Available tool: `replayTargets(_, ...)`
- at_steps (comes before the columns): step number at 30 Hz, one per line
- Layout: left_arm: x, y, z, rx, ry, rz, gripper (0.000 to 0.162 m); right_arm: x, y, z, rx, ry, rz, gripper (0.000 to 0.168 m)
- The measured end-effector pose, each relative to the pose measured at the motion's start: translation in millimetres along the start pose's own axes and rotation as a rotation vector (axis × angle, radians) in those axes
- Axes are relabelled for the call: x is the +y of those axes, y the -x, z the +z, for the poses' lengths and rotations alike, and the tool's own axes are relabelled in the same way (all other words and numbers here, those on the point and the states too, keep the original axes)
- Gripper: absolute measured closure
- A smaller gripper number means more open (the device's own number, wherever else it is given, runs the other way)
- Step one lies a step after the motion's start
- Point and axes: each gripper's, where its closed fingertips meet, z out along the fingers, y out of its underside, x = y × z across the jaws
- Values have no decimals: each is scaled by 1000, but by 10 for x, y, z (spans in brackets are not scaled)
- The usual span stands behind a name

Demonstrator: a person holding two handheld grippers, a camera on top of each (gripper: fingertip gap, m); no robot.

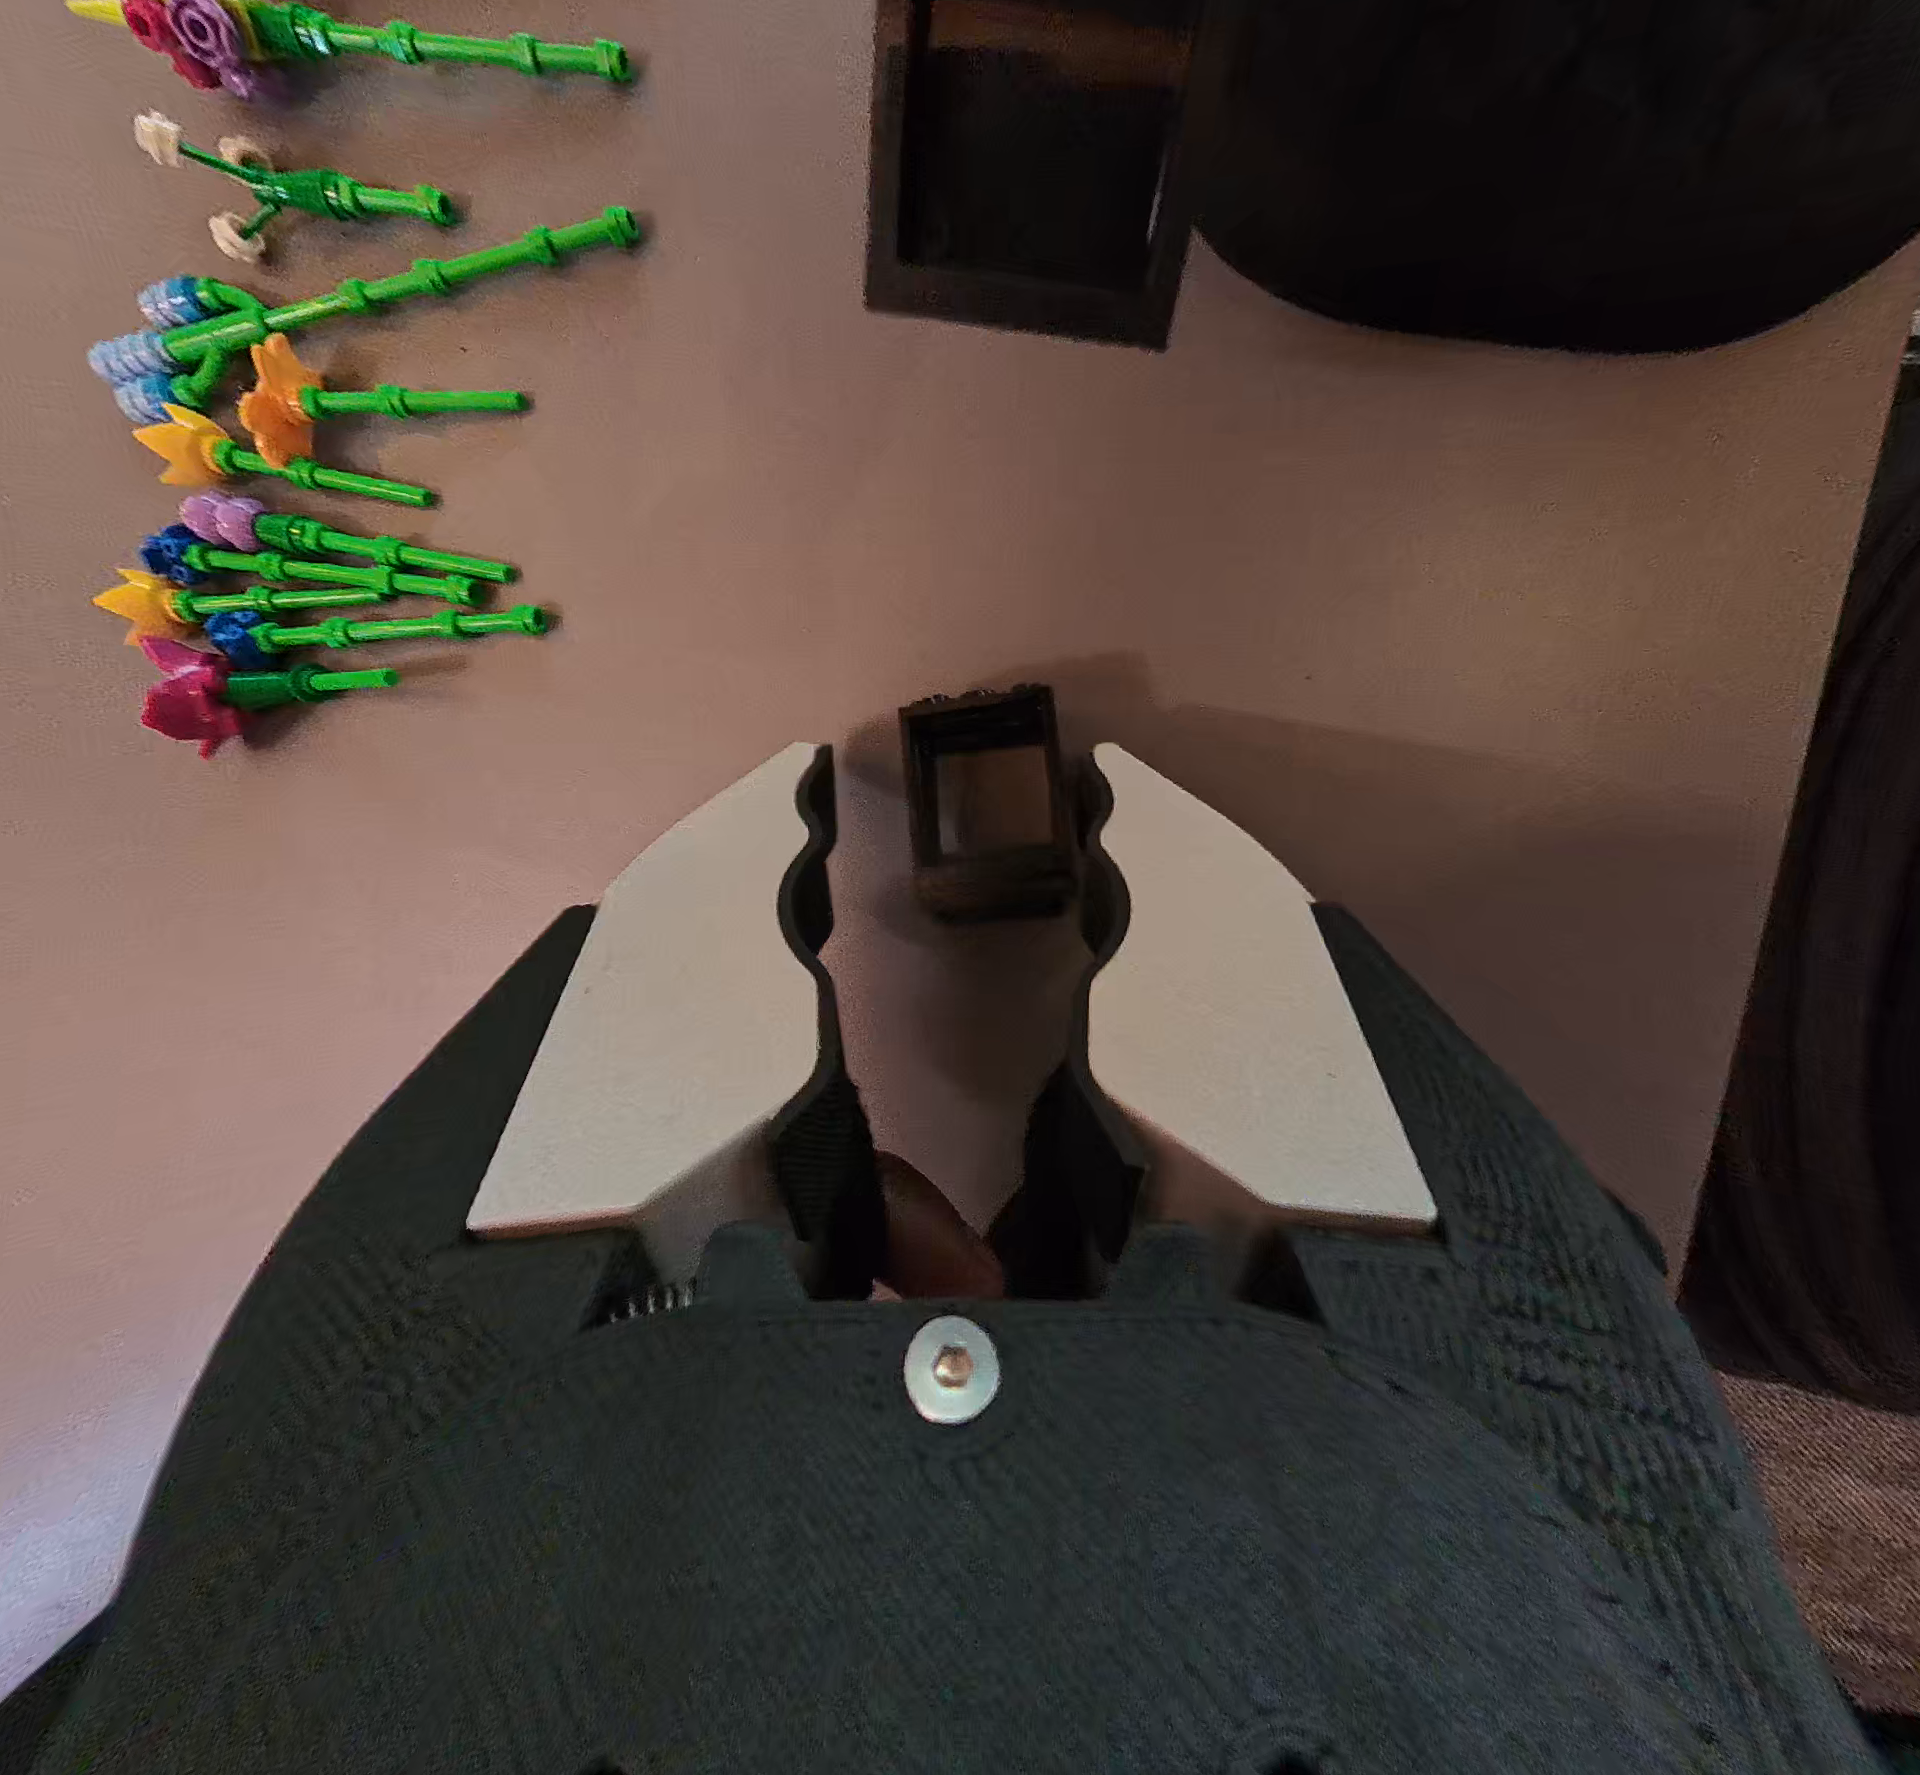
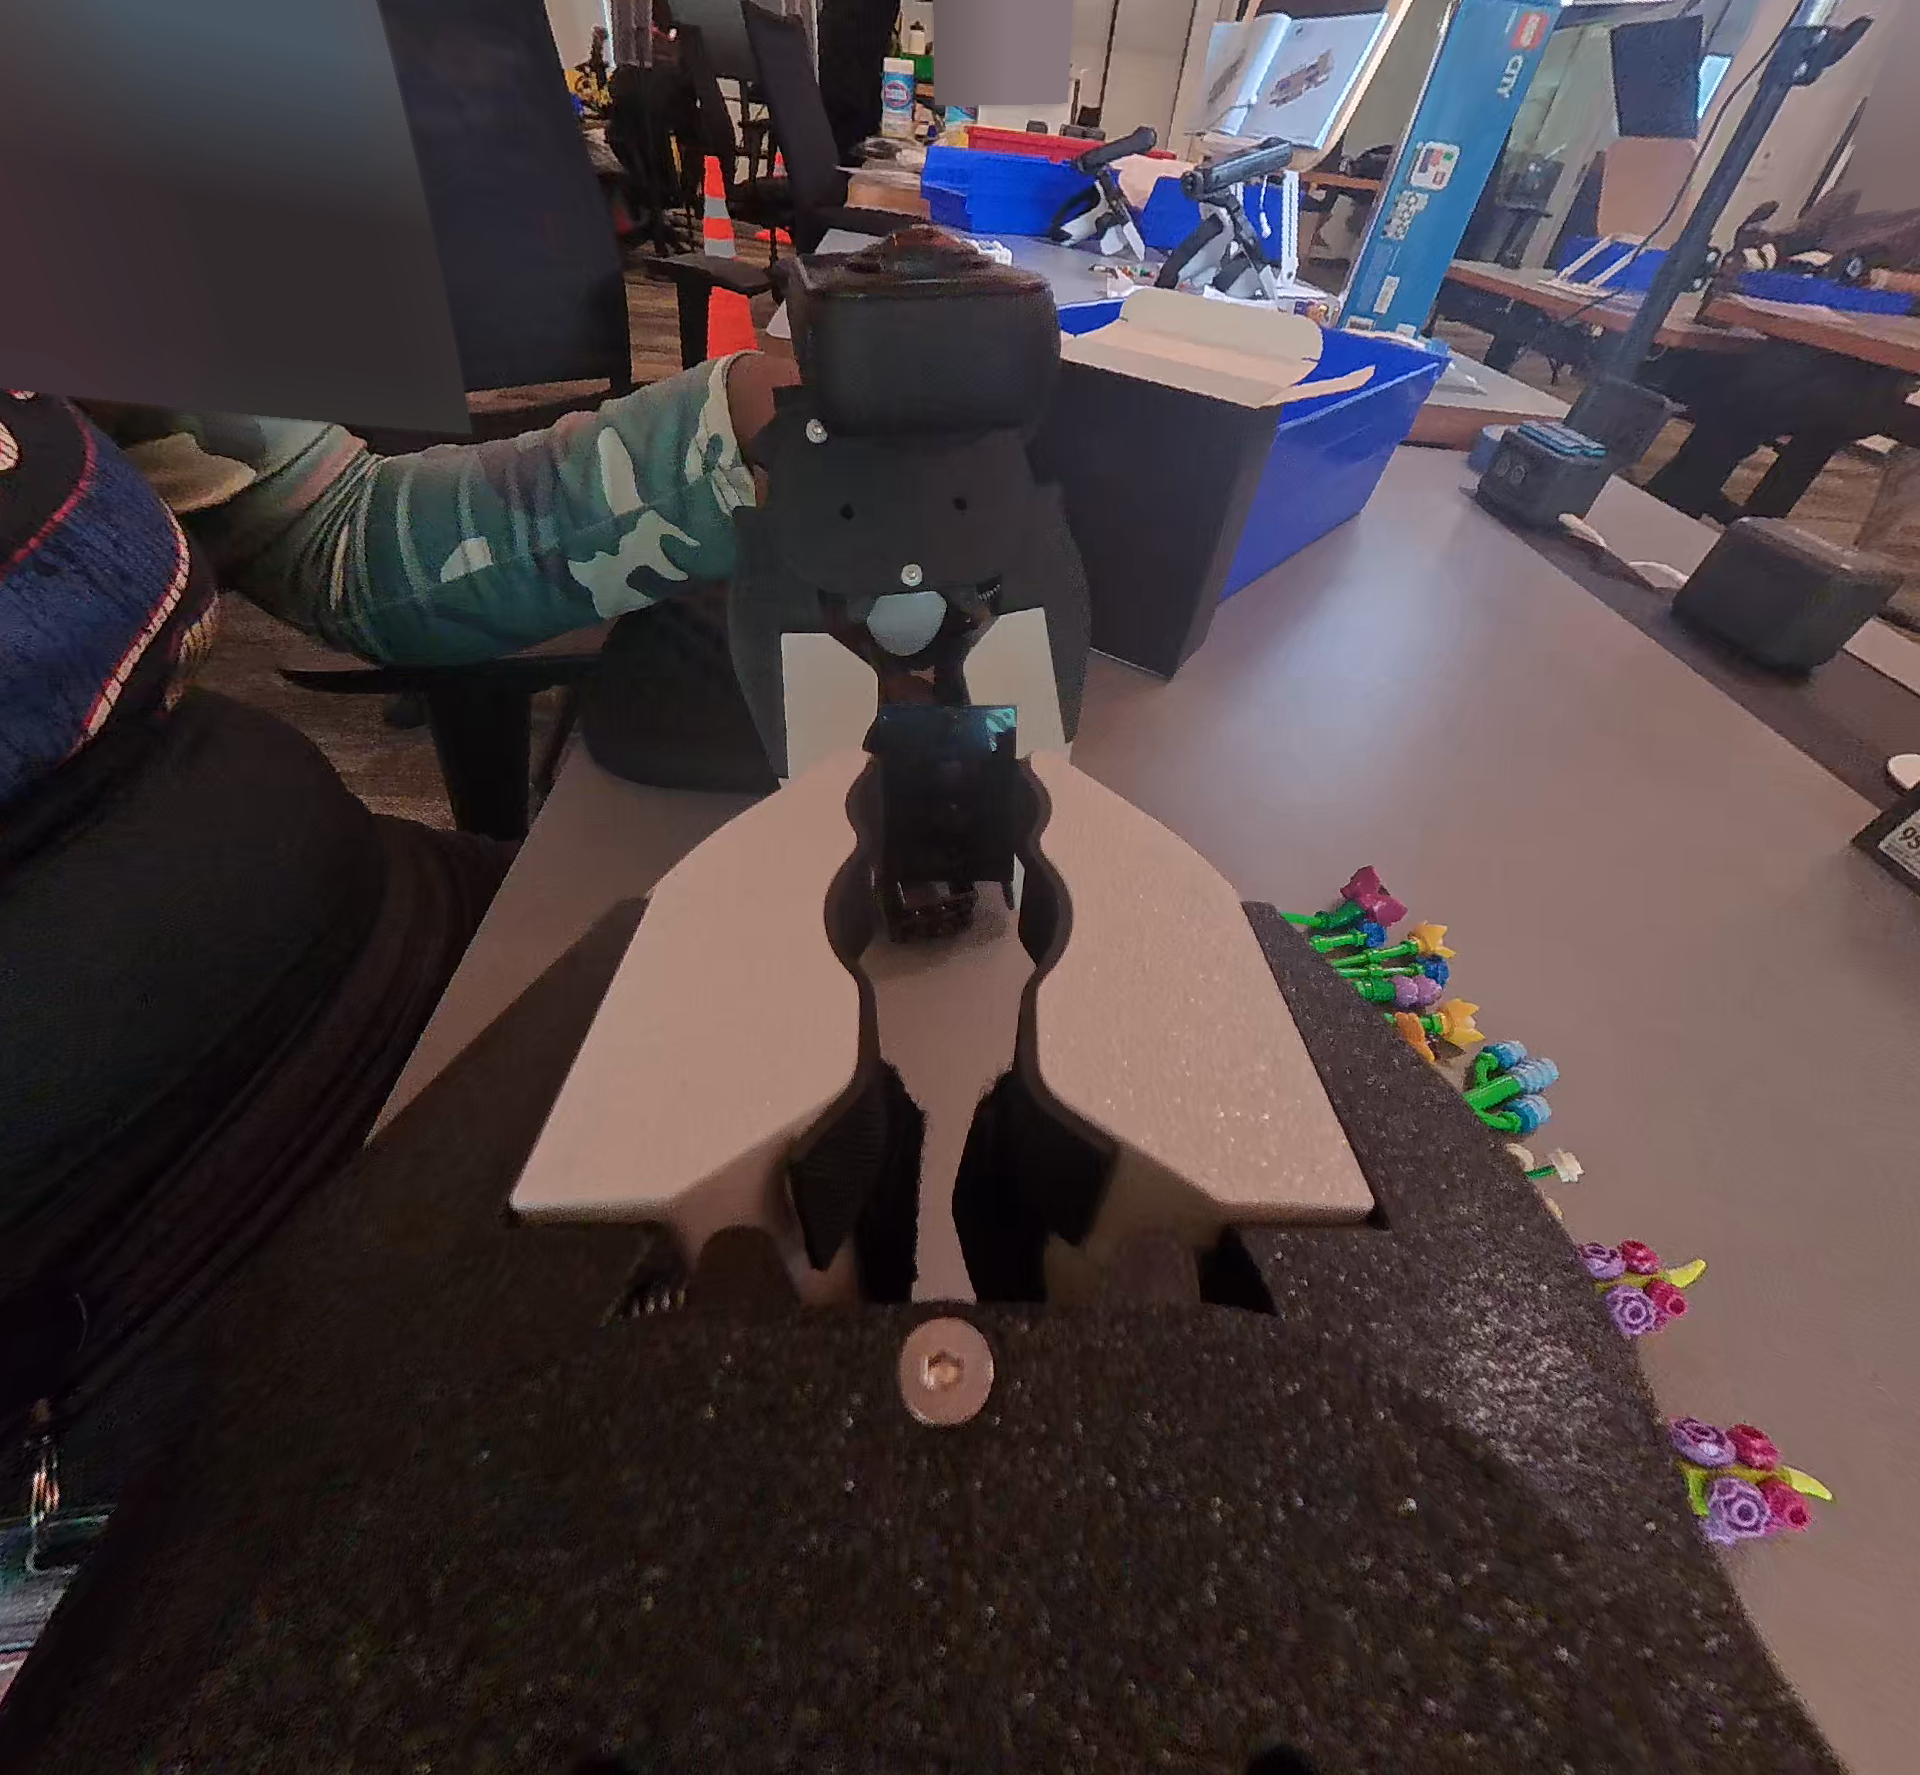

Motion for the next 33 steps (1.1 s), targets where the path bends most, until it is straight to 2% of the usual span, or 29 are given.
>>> replayTargets(3,-86,83,-45,-60,-72,1,108,-2,3,1,-6,-5,8,144)
replayTargets(5,-309,94,-197,-84,-257,0,108,-65,19,-15,-19,-45,18,145)
replayTargets(8,-753,-65,-560,-17,-625,-46,112,-187,50,-49,-47,-123,39,144)
replayTargets(10,-895,-119,-678,-3,-733,-66,115,-233,65,-59,-56,-153,44,145)
replayTargets(14,-1009,-140,-686,-41,-783,-50,126,-253,84,-50,-62,-165,42,144)
replayTargets(16,-1008,-159,-628,-42,-758,-36,133,-275,102,-51,-74,-179,45,144)
replayTargets(18,-986,-165,-599,-58,-737,-4,134,-256,112,-52,-83,-166,43,144)
replayTargets(22,-890,-132,-582,-62,-658,1,134,-178,97,-51,-77,-108,30,145)
replayTargets(24,-684,65,-569,-165,-565,-9,134,-288,59,-174,-58,-189,34,144)
replayTargets(26,-528,197,-689,-192,-569,-49,134,-379,-42,-375,-1,-271,29,144)
replayTargets(29,-426,304,-995,-225,-609,-83,134,-275,-104,-378,33,-223,41,144)
replayTargets(33,-157,641,-1534,-456,-590,-227,134,-157,-73,-188,23,-128,34,144)
